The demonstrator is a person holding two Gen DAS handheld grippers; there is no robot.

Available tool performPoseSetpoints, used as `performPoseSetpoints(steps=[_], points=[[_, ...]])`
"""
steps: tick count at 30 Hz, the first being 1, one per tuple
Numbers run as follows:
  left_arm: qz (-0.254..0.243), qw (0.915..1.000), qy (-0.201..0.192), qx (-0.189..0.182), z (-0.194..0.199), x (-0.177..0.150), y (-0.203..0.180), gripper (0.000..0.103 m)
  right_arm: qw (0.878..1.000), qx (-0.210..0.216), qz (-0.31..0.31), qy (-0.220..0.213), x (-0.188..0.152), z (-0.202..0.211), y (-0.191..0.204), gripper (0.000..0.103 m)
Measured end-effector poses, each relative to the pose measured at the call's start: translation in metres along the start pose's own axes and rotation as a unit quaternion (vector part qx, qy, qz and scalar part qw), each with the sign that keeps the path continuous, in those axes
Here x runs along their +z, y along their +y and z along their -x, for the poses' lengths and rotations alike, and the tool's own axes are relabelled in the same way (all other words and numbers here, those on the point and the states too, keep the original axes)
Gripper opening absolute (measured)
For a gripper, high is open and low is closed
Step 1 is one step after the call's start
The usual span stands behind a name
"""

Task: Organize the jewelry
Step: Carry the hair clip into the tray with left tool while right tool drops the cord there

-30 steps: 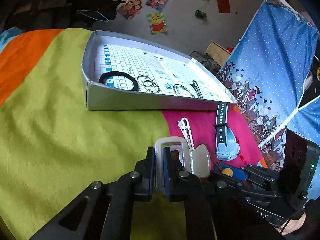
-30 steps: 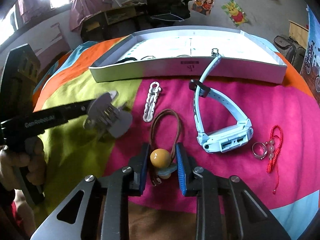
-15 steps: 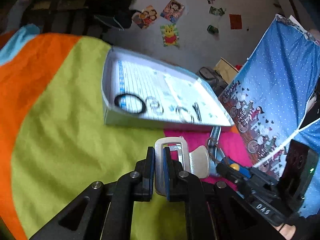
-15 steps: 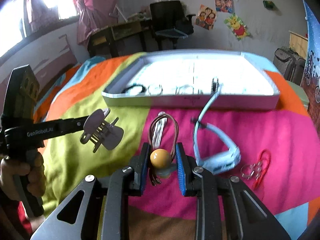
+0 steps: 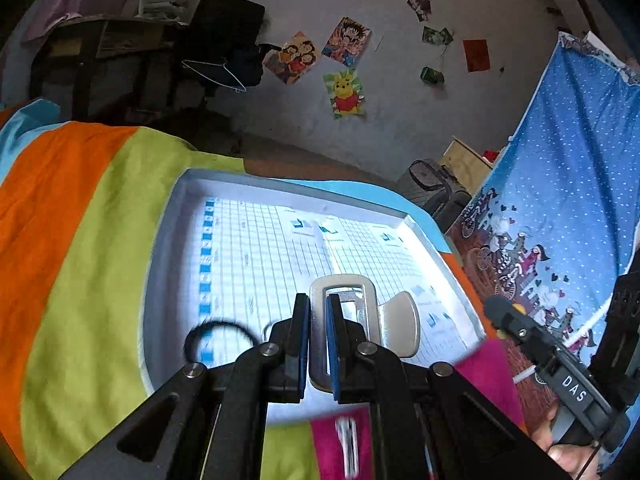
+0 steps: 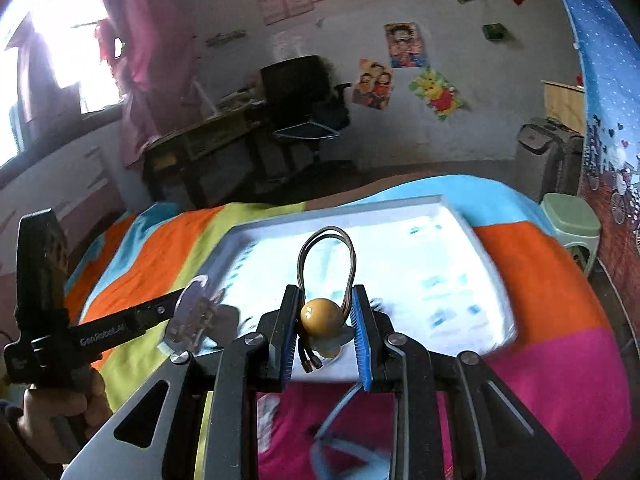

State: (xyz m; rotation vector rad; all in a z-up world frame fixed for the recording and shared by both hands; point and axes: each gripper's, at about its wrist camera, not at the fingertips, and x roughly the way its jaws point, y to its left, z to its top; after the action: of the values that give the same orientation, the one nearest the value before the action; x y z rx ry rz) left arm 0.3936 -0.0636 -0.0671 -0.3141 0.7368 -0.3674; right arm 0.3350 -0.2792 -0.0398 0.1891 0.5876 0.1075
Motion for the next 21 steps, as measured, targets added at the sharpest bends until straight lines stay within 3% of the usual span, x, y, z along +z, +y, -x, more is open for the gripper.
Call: performPoseSetpoints(steps=[6,10,21], points=[[-0.009,0.9996,0.025,0.009,-0.041,0.008,-0.009,0.008,0.999,-0.03,-0.024,0.012,0.011,-0.03,-0.029,0.023],[-0.011,0.9987,0.046,0.017,-0.061,0.008,-0.013,0.008,0.997,-0.047,-0.039,0.043,0.006,-0.055,-0.044,0.023],[-0.018,0.9966,0.075,0.03,-0.079,0.005,-0.009,0.009,0.993,-0.054,-0.055,0.088,-0.015,-0.092,-0.051,0.023]])
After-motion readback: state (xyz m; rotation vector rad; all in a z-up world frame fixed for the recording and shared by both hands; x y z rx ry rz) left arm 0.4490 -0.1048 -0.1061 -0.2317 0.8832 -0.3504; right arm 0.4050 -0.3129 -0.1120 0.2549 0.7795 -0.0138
